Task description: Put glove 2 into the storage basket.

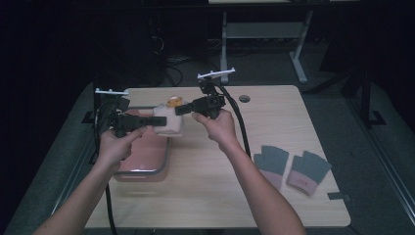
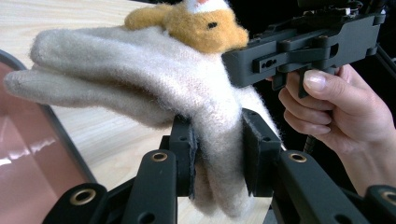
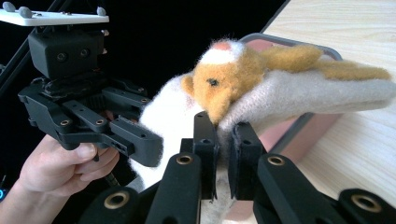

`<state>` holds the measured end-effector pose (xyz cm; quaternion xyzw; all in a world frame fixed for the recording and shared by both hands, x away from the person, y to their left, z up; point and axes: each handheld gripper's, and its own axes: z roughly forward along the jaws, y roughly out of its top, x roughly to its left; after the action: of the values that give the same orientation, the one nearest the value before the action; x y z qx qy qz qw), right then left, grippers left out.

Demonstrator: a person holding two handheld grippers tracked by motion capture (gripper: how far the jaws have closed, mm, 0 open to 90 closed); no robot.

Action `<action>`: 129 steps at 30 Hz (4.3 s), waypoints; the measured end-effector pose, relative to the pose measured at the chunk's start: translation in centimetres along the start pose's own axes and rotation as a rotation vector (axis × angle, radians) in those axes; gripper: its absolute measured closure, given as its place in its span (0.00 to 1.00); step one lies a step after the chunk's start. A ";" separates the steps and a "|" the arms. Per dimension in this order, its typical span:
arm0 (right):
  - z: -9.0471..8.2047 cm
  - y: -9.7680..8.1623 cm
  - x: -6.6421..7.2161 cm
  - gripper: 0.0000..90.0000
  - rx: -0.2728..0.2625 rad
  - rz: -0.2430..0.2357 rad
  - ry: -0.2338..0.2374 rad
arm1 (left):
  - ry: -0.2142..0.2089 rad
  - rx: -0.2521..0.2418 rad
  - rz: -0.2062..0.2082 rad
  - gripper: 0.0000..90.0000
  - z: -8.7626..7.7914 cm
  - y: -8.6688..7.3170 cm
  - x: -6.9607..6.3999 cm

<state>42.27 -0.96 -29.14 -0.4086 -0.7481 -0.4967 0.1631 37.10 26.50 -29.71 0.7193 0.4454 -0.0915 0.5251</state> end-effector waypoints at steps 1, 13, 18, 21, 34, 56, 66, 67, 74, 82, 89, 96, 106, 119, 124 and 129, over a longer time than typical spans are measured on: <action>0.4 0.3 0.2 0.93 0.002 -0.003 0.003 | 0.004 -0.005 -0.006 0.77 -0.4 0.0 0.1; 2.9 1.4 1.2 0.93 0.029 -0.024 0.020 | 0.021 -0.016 -0.021 0.76 -2.6 -0.2 1.4; 3.5 1.5 1.2 0.93 0.044 -0.023 0.035 | 0.030 -0.015 -0.020 0.76 -3.1 -0.3 1.7; 4.1 1.7 1.4 0.92 0.048 -0.025 0.031 | 0.036 -0.016 -0.025 0.76 -3.5 -0.4 2.0; 6.3 2.0 1.5 0.92 0.065 -0.014 0.059 | 0.050 -0.015 -0.060 0.76 -4.9 -0.8 3.1; 10.6 1.0 0.1 0.92 0.120 0.030 0.073 | 0.087 0.006 -0.126 0.77 -5.5 -3.2 6.4; 12.2 -0.2 -1.4 0.92 0.133 0.075 0.073 | 0.115 0.043 -0.152 0.76 -4.8 -4.3 7.8; 12.3 -0.3 -1.6 0.92 0.137 0.078 0.074 | 0.119 0.049 -0.155 0.76 -4.7 -4.4 7.9; 13.5 -1.4 -2.6 0.91 0.157 0.107 0.070 | 0.144 0.087 -0.167 0.76 -4.1 -5.2 8.7; 15.0 -2.7 -3.6 0.90 0.213 0.108 0.025 | 0.194 0.172 -0.183 0.77 -3.0 -6.1 9.8; 15.0 -3.1 -3.9 0.85 0.234 0.096 -0.035 | 0.272 0.241 -0.200 0.77 -2.0 -6.6 10.3; 13.6 -3.0 -3.9 0.83 0.205 0.094 -0.045 | 0.341 0.338 -0.164 0.76 -0.9 -6.8 10.4; 11.8 -2.8 -3.4 0.82 0.181 0.074 -0.026 | 0.397 0.363 -0.160 0.66 -0.8 -6.5 10.0; 10.4 -3.0 -3.9 0.81 0.155 0.090 -0.013 | 0.434 0.294 -0.142 0.66 -2.9 -4.8 9.0; 9.7 -3.1 -4.0 0.80 0.150 0.086 -0.012 | 0.422 0.289 -0.113 0.76 -2.6 -4.9 8.8; 8.9 -3.1 -4.2 0.79 0.132 0.088 -0.008 | 0.450 0.322 -0.093 0.80 -1.8 -5.1 9.0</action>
<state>43.90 4.41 -37.82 -0.4313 -0.7613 -0.4369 0.2086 37.99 33.23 -37.78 0.7746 0.5631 -0.0230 0.2872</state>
